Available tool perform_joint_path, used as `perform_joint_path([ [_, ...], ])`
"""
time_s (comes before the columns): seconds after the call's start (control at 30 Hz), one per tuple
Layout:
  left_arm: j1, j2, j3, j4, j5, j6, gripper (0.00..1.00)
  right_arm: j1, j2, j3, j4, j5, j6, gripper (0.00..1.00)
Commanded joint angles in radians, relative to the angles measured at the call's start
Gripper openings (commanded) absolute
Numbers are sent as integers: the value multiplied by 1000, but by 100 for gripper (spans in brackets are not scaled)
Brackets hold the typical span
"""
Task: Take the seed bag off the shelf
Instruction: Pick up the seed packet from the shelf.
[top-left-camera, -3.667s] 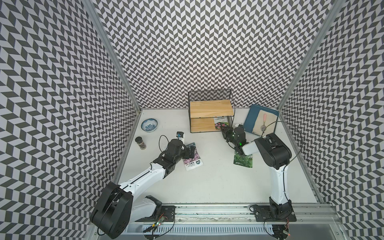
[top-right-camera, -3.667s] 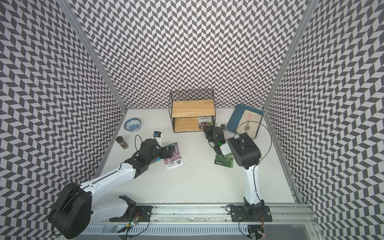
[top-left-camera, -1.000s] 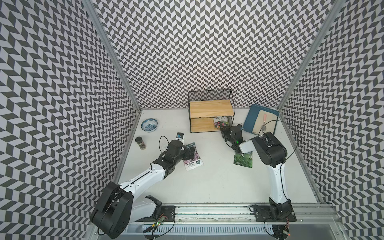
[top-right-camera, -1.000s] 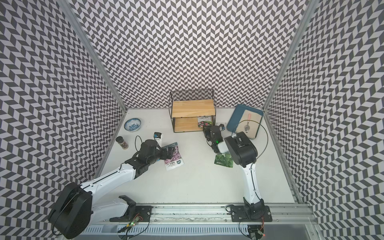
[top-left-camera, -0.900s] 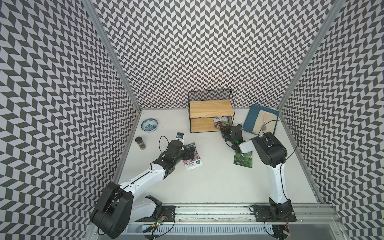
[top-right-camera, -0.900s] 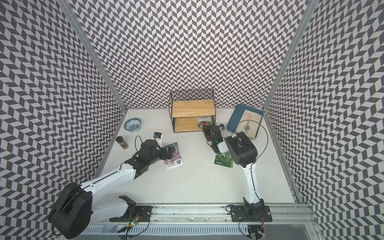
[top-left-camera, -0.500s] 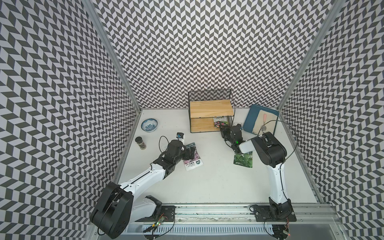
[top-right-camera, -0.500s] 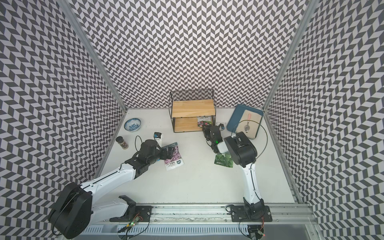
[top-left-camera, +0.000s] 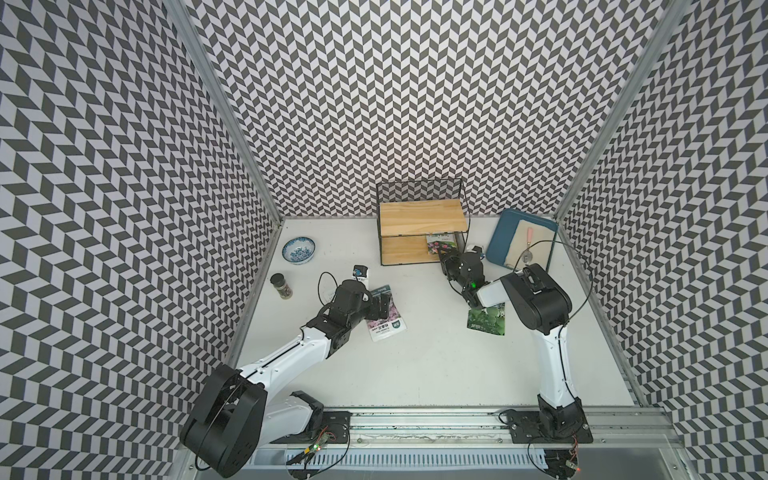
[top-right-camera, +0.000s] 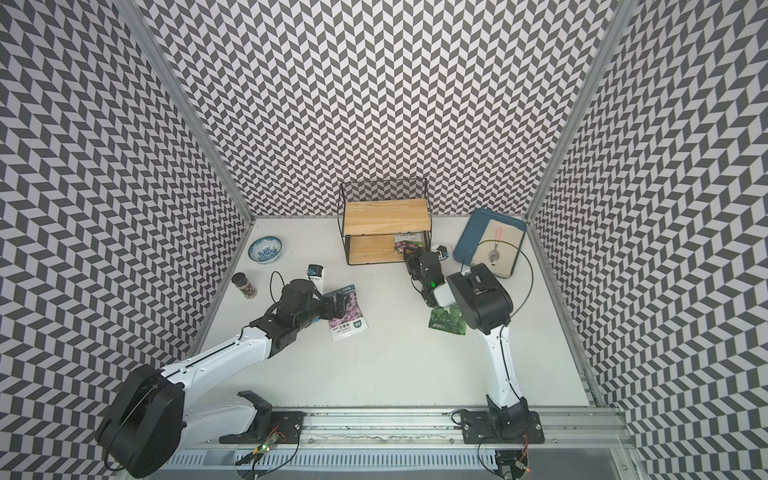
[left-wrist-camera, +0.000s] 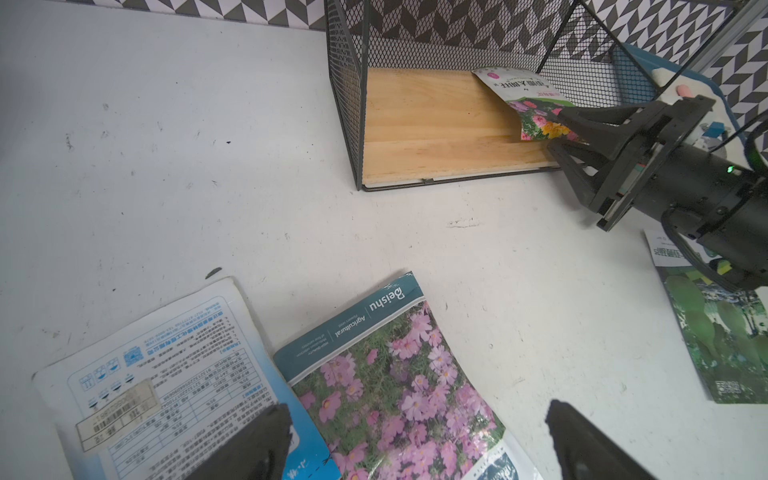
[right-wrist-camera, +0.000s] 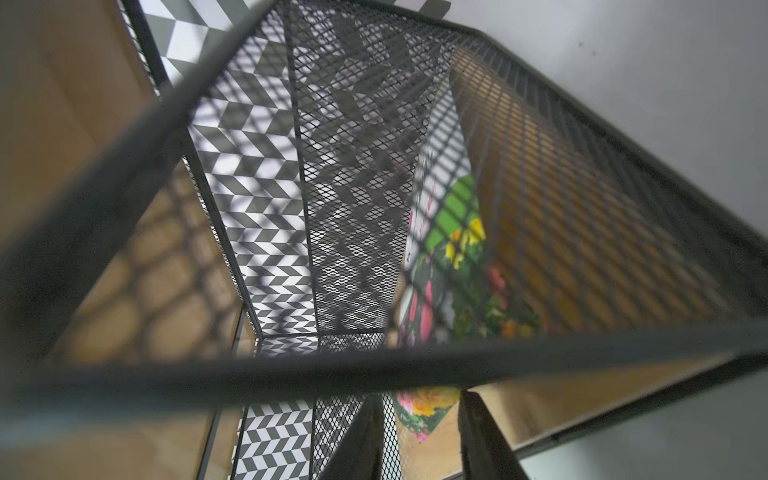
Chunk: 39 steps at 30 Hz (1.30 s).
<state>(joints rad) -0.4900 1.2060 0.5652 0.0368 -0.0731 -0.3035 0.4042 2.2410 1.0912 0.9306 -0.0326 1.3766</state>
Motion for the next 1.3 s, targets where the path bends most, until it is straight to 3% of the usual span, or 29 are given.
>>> perform_joint_path([
  [0.0,4,1,-11,25,7,18,100,9,16,11,85,13,-16,25],
  [0.33,6,-1,-16,26,5,18,100,15,11,-12,165,31,-21,25],
  [0.5,5,0,-17,28,4,18,100,21,12,-37,242,51,-21,36],
  [1.27,5,-3,-20,26,4,18,100,21,57,26,242,53,-19,36],
])
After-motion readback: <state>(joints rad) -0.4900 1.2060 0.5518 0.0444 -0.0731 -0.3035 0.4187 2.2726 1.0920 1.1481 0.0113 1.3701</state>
